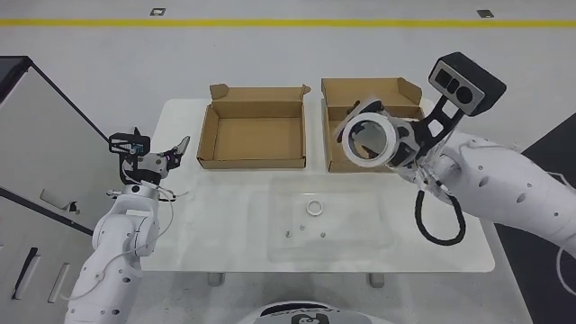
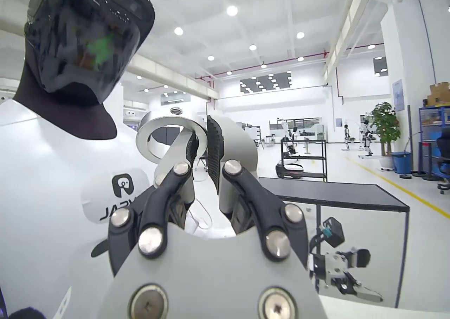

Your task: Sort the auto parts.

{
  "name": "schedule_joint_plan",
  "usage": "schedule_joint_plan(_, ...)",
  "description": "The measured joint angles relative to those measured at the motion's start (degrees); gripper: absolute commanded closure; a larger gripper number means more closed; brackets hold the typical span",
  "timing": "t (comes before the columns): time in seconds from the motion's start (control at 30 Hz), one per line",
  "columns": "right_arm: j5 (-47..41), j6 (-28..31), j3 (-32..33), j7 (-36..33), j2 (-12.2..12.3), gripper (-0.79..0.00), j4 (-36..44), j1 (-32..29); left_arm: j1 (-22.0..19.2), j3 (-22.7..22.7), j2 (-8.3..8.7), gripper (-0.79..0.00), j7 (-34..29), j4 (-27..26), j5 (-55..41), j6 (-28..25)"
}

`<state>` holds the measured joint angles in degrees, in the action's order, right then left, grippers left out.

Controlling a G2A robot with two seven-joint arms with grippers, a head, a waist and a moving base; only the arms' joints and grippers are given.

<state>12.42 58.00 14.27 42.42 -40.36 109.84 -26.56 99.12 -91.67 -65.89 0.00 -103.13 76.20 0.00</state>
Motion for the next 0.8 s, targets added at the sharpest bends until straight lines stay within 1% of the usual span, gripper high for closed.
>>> schedule_joint_plan(0.17,-3.4,0.0,0.3,0.2,-1.8,0.000,1.9,-0.4,0.0,0.0,0.00,-0.785,0.0,0.0,0.0,0.0)
schedule_joint_plan(0.33,-2.7,0.0,1.6,1.3,-3.1,0.000,2.9,-1.5,0.0,0.0,0.00,-0.785,0.0,0.0,0.0,0.0)
schedule_joint_plan(0.5,-2.3,0.0,3.0,4.0,-4.3,0.000,4.4,-3.2,0.0,0.0,0.00,-0.785,0.0,0.0,0.0,0.0)
schedule_joint_plan(0.63,-4.2,0.0,4.8,3.9,-5.1,0.000,4.8,-5.0,0.0,0.0,0.00,-0.785,0.0,0.0,0.0,0.0)
schedule_joint_plan(0.8,-4.2,0.0,5.0,3.9,-5.2,0.000,4.7,-5.1,0.0,0.0,0.00,-0.785,0.0,0.0,0.0,0.0)
